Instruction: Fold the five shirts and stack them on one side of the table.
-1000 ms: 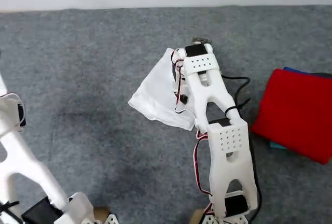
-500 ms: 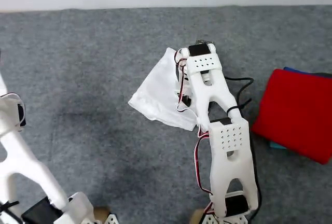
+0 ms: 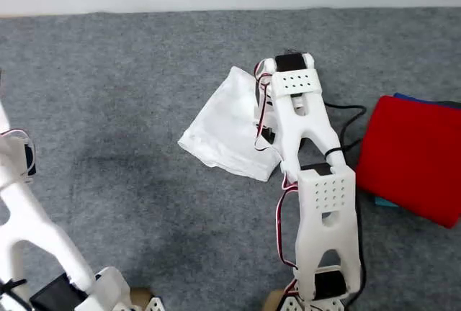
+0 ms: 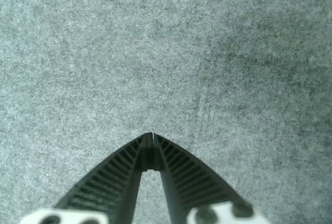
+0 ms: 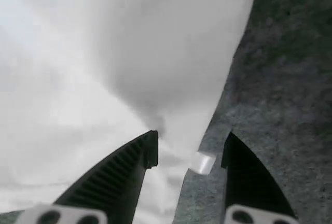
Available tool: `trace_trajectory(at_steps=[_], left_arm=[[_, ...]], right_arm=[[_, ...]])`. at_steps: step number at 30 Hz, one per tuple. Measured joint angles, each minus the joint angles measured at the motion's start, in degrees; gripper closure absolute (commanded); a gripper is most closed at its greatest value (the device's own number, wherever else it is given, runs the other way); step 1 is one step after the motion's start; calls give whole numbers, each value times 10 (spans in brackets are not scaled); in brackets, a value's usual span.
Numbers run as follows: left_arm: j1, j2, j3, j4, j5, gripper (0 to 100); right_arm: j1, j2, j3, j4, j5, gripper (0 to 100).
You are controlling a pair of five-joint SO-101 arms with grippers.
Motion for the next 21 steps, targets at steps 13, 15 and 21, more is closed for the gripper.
trace_trajectory(at_steps=[13, 15, 21], left_arm=[[0, 0, 0, 0, 0, 984], [0, 0, 0, 0, 0, 984], [0, 0, 0, 0, 0, 984]], right_arm=[[-12, 61, -1, -84, 0, 780], [-18, 61, -1, -91, 0, 780], [-26, 61, -1, -98, 0, 782]])
